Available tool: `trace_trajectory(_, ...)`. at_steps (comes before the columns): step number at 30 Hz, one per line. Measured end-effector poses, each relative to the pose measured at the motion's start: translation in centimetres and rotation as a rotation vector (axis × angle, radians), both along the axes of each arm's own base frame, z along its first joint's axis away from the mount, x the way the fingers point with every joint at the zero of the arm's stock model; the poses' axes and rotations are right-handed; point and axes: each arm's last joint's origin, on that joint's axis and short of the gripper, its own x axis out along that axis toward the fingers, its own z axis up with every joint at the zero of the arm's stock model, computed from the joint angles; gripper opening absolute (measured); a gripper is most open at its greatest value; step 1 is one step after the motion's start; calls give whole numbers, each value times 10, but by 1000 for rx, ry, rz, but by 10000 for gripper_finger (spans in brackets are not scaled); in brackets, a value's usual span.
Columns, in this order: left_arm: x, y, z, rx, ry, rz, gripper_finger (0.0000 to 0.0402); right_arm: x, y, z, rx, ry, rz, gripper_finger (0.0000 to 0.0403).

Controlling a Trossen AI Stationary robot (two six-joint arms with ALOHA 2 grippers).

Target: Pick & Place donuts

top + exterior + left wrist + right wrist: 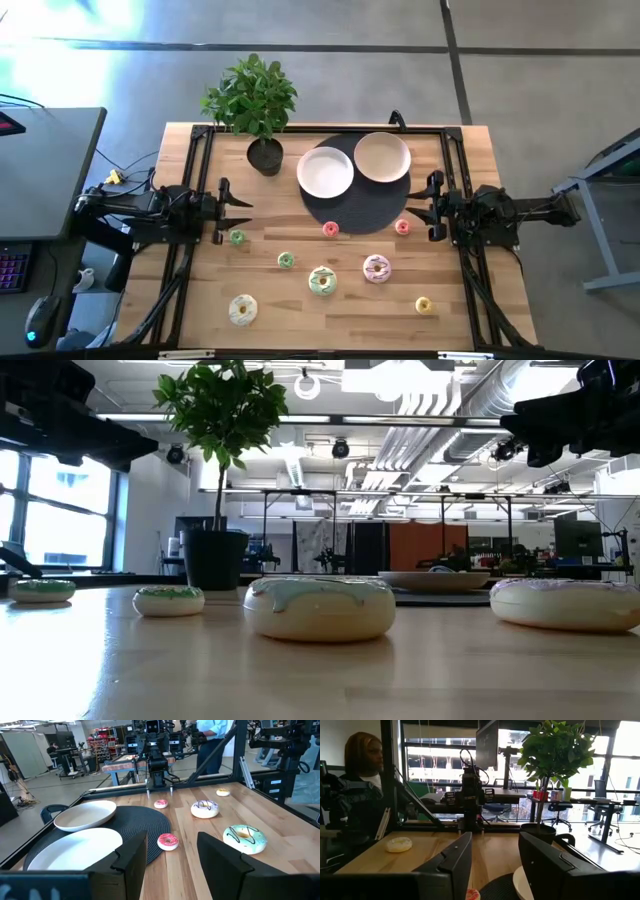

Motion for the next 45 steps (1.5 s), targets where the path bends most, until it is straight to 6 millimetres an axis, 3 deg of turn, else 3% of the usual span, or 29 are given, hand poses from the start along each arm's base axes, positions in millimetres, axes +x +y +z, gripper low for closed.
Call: trace_trajectory(45, 0, 0, 0, 0, 0, 4, 170, 0, 0, 0, 0, 0, 0, 159)
